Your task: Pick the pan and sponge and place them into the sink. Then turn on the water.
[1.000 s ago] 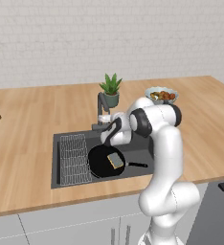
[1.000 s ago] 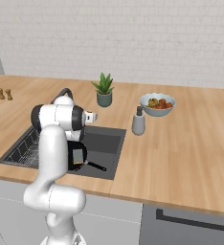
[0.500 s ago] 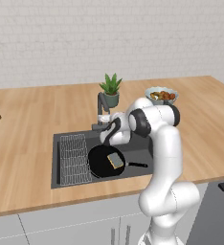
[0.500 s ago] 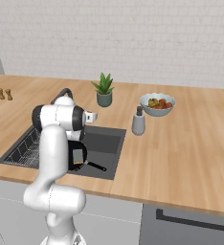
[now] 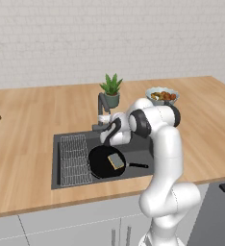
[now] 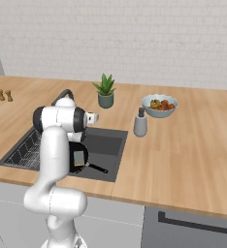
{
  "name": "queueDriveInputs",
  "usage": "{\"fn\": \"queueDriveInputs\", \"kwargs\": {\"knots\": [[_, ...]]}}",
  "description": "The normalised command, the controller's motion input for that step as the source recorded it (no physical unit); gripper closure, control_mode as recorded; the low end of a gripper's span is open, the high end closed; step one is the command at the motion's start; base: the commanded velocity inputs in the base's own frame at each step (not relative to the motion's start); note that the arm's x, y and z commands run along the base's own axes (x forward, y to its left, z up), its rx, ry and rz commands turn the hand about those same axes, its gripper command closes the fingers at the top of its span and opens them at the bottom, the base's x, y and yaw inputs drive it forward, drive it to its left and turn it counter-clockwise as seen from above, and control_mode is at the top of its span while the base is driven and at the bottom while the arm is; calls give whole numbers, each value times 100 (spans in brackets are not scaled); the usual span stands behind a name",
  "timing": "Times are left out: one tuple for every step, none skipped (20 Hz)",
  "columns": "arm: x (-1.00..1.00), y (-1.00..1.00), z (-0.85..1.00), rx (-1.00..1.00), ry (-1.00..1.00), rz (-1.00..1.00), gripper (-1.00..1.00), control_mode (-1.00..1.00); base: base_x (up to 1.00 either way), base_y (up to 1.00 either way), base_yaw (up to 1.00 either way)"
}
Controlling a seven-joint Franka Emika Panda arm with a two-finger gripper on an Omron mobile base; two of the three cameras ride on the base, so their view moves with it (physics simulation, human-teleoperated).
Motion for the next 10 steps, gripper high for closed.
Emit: {"fn": "queueDriveInputs", "kwargs": {"knots": [[9, 1, -2, 0, -1, 0, -100, -100, 0, 0, 0], [9, 1, -1, 0, -1, 0, -100, -100, 0, 0, 0], [9, 1, -3, 0, -1, 0, -100, -100, 0, 0, 0], [8, 1, -4, 0, -1, 0, -100, -100, 0, 0, 0], [8, 1, -4, 0, -1, 0, -100, -100, 0, 0, 0], [0, 3, -4, 0, -4, 0, -100, -100, 0, 0, 0], [0, 1, -4, 0, -4, 0, -100, -100, 0, 0, 0], [4, 2, -4, 0, -2, 0, -100, -100, 0, 0, 0], [10, 5, -3, 0, -1, 0, -100, -100, 0, 0, 0], [13, 5, 0, 0, 0, 0, -100, -100, 0, 0, 0]]}}
